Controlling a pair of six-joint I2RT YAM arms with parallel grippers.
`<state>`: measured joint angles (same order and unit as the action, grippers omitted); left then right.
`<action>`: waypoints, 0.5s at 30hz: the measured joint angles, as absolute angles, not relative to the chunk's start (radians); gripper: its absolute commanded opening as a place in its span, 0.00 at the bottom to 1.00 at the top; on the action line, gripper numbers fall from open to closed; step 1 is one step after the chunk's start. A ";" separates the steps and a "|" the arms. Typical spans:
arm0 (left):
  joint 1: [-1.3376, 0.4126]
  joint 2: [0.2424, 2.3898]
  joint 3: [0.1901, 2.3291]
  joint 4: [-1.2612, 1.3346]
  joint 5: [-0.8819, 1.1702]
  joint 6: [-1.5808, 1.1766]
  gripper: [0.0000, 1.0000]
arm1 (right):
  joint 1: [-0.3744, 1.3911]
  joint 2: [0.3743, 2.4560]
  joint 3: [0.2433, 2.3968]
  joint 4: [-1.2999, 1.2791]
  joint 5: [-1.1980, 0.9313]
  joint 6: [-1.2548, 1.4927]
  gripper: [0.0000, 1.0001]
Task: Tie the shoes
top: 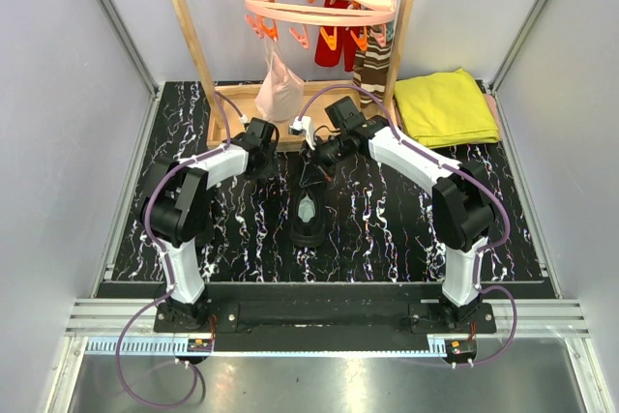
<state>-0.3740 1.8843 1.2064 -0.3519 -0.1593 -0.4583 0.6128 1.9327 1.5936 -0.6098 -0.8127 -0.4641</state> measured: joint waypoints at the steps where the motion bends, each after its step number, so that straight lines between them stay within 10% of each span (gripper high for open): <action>1: -0.374 1.892 1.206 -0.353 -0.161 -0.463 0.52 | 0.613 1.933 1.594 -0.609 -0.812 -0.464 0.00; 15: -0.380 1.920 1.242 -0.337 -0.154 -0.490 0.47 | 0.613 1.933 1.594 -0.609 -0.809 -0.467 0.00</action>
<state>-0.3798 1.9198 1.2423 -0.3367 -0.1539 -0.4900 0.6128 1.9327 1.5936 -0.6094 -0.8093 -0.4675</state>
